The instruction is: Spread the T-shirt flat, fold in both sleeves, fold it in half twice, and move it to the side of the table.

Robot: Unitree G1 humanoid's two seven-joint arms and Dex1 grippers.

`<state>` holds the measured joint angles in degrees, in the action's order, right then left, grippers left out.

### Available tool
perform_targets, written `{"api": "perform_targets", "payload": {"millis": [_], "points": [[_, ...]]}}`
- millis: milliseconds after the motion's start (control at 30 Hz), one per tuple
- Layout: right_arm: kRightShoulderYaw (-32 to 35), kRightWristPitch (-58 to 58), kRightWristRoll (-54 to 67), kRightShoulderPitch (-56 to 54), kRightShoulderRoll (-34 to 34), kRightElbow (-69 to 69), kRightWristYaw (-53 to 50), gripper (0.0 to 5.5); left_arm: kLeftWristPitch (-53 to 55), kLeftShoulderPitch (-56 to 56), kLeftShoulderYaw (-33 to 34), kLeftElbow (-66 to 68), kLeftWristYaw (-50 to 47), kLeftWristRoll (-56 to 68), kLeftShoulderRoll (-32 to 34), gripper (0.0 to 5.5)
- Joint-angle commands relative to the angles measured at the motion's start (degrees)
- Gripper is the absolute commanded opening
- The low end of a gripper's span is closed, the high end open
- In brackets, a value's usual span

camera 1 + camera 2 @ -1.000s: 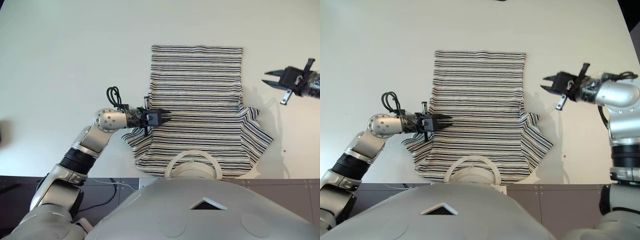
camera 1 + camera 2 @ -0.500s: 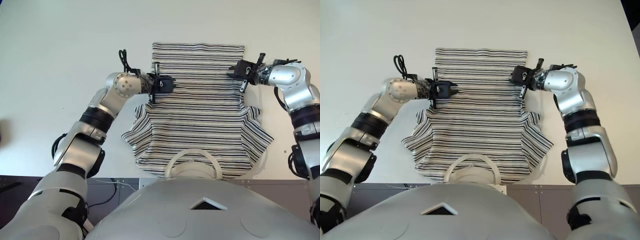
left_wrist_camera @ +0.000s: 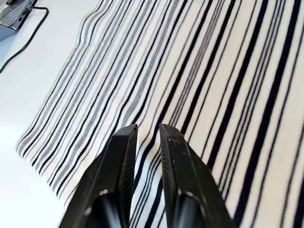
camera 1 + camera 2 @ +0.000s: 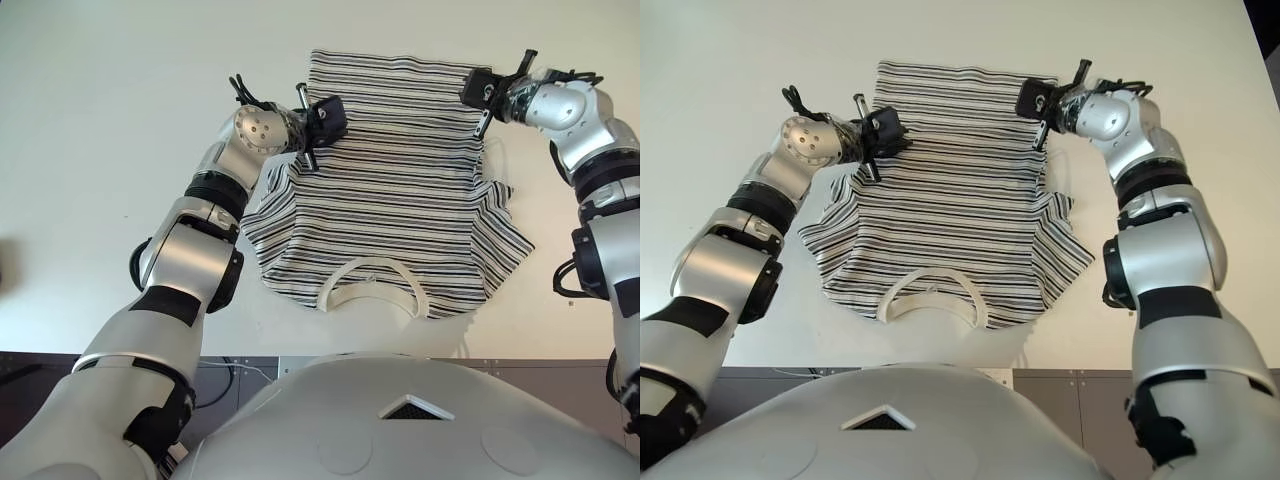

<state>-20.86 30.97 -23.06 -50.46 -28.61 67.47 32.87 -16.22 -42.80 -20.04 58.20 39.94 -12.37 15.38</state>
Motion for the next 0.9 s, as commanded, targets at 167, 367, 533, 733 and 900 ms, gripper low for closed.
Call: {"api": "perform_targets", "payload": {"millis": [167,367,533,733,900], "points": [[12.4,-20.1,32.8,40.9,-21.8,-66.4,25.7,0.83,13.5,16.2,10.3,-38.0,2.0,7.7,9.5,0.85],[21.8,-22.3,34.3,69.1,-31.9,-79.5,31.1,0.83,36.6,38.0,28.3,-69.9,2.7,18.0,18.0,0.85],[24.3,-21.2,28.4,78.4,-31.1,-78.8,27.5,0.83,50.8,43.7,34.2,-81.9,2.1,27.0,18.9,0.85],[24.4,-19.3,23.4,79.8,-30.4,-75.3,24.5,0.83,57.8,47.7,38.9,-83.7,1.4,31.3,21.8,0.85],[26.3,-18.1,23.0,82.4,-31.5,-73.3,23.8,0.83,59.9,48.6,40.1,-82.3,1.3,33.7,22.6,0.85]]}}
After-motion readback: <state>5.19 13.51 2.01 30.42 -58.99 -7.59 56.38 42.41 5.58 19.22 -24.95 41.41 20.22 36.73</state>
